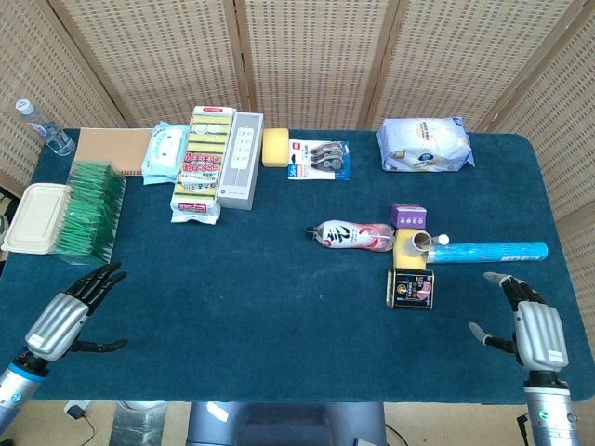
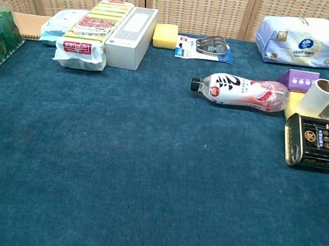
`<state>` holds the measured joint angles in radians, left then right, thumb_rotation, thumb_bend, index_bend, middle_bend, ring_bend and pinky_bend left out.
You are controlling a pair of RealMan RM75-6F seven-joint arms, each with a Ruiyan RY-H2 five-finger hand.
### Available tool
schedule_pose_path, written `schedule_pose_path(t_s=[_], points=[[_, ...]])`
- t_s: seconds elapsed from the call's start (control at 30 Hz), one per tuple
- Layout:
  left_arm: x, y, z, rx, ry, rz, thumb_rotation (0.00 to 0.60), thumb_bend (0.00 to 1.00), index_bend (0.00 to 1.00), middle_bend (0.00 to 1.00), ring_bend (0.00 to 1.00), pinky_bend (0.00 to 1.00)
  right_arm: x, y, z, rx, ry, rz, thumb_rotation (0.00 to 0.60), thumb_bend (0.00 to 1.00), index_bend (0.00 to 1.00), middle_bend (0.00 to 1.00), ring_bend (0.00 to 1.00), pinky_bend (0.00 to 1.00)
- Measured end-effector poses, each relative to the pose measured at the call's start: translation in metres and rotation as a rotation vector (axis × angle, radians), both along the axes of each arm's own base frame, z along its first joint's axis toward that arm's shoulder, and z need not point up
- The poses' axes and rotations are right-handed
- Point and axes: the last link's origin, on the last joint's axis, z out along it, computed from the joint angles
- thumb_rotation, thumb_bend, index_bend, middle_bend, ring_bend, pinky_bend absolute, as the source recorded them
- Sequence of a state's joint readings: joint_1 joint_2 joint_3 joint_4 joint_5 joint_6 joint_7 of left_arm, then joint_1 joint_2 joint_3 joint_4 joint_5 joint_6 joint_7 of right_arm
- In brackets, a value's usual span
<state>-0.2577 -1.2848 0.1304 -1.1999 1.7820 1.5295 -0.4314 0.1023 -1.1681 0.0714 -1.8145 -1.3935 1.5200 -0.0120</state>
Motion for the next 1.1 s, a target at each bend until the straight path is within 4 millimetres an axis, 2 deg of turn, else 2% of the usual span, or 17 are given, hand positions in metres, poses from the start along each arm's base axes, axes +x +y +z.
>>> schedule_pose_path(t_s=[0.37, 0.5, 0.7, 0.83, 1.1], points=[[-0.001, -0.002, 0.001, 0.002, -0.005, -0.003, 0.438, 0.0, 0.01, 0.0, 0.03, 0.15, -0.001, 0.006, -0.007, -0.011, -0.025, 0.014, 0.6, 0.21, 0.27, 0.32, 0.29, 0.32], [0.0, -0.002, 0.0, 0.0, -0.007, -0.002, 0.437, 0.0, 0.01, 0.0, 0.03, 0.15, -0.005, 0.003, -0.009, -0.011, -0.043, -0.009, 0.6, 0.21, 0.3, 0.34, 0.32, 0.35], [-0.003, -0.005, -0.002, -0.002, -0.007, 0.014, 0.438, 0.0, 0.01, 0.0, 0.03, 0.15, -0.016, -0.012, -0.02, 0.01, -0.108, -0.056, 0.6, 0.21, 0.31, 0.35, 0.34, 0.38], [-0.003, -0.008, -0.003, 0.008, -0.012, 0.027, 0.439, 0.0, 0.01, 0.0, 0.03, 0.15, -0.024, -0.029, -0.025, 0.012, -0.116, -0.076, 0.6, 0.21, 0.32, 0.35, 0.34, 0.38], [-0.004, -0.015, -0.005, 0.032, -0.013, 0.058, 0.442, 0.0, 0.01, 0.0, 0.03, 0.15, -0.025, -0.059, -0.037, 0.063, -0.171, -0.103, 0.6, 0.21, 0.32, 0.35, 0.34, 0.38]])
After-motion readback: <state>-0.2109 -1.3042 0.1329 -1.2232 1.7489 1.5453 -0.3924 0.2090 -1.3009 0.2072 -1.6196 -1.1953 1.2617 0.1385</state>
